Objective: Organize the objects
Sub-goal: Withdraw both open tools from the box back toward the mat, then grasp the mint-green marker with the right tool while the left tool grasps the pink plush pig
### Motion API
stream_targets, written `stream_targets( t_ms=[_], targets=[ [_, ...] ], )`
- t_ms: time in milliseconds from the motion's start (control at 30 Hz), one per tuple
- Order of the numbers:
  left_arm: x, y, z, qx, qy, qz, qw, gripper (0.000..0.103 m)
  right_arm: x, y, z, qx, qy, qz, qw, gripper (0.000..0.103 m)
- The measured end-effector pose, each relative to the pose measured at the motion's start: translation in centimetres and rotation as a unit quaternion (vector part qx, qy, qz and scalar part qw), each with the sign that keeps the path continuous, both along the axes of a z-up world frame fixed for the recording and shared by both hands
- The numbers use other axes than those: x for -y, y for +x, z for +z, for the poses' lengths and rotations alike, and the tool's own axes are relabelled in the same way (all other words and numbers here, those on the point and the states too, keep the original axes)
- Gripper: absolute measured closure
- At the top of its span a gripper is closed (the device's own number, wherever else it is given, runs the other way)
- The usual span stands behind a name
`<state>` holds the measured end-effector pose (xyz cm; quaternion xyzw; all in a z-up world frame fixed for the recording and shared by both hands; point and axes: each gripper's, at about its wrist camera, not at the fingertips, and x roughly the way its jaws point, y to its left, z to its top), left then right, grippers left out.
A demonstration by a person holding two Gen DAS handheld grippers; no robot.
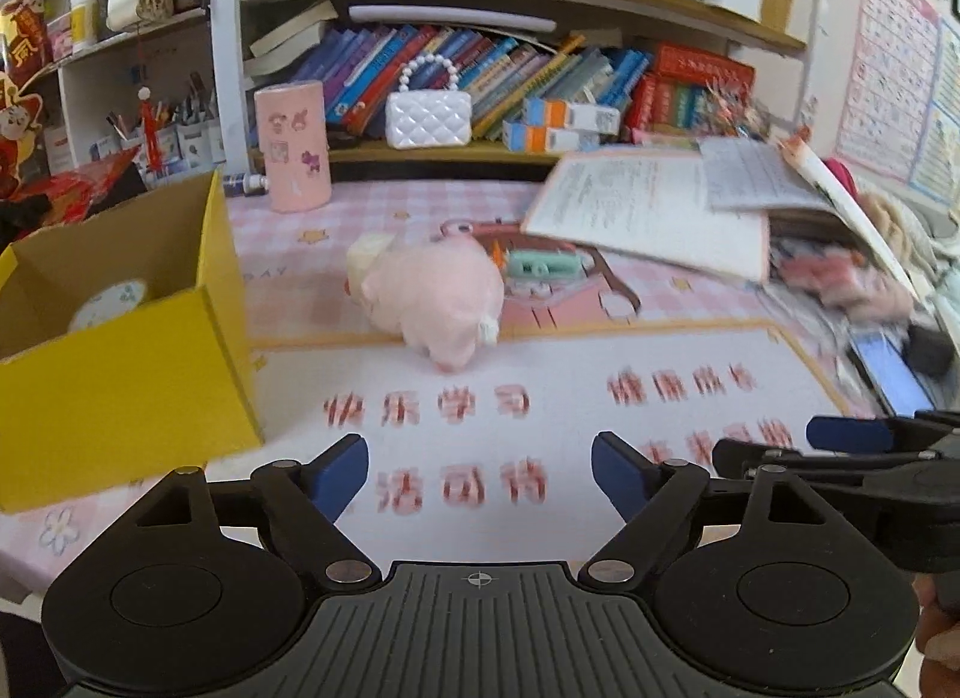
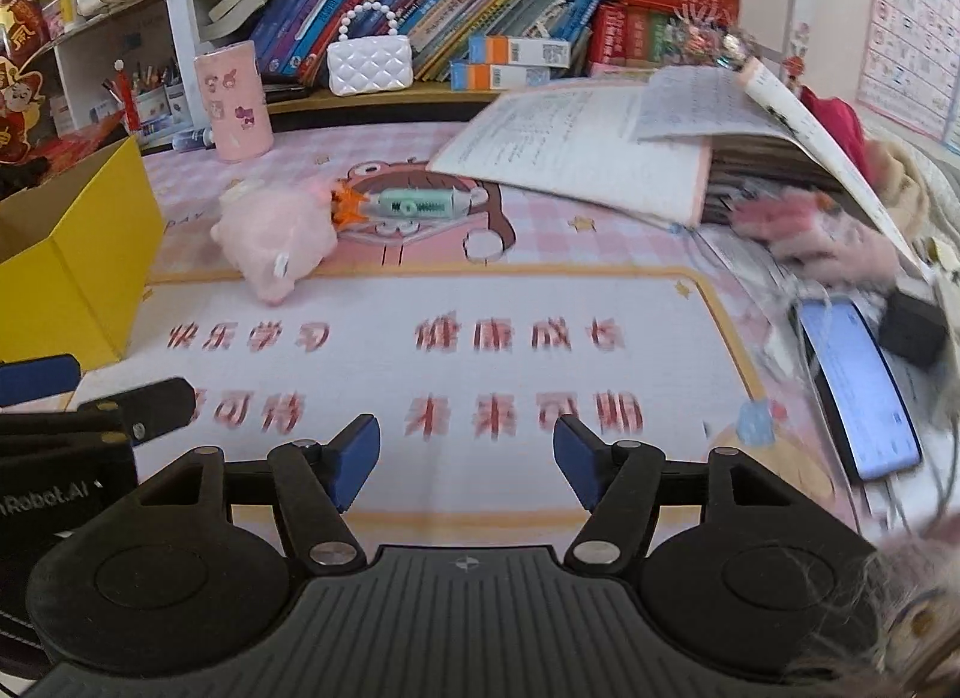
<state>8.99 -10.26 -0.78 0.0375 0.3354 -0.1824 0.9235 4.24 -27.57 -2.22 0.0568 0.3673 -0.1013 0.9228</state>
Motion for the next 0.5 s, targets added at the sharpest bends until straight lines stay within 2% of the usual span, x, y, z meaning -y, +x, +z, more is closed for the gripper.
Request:
stream_targets(
  t_ms=[200, 500],
  targets=[
    [1.6, 5.6, 0.3, -0.005, -0.015, 0.055, 0.9984, 0.017, 2.6, 5.4, 0.1, 0.016, -0.007, 0.036, 0.999, 0.037],
    [3.2, 12.1, -0.6, -0.022, -0.013, 0.107, 0.9939, 0.017, 5.3, 13.6, -0.3, 0.025, -0.025, 0.086, 0.996, 0.034]
  ],
)
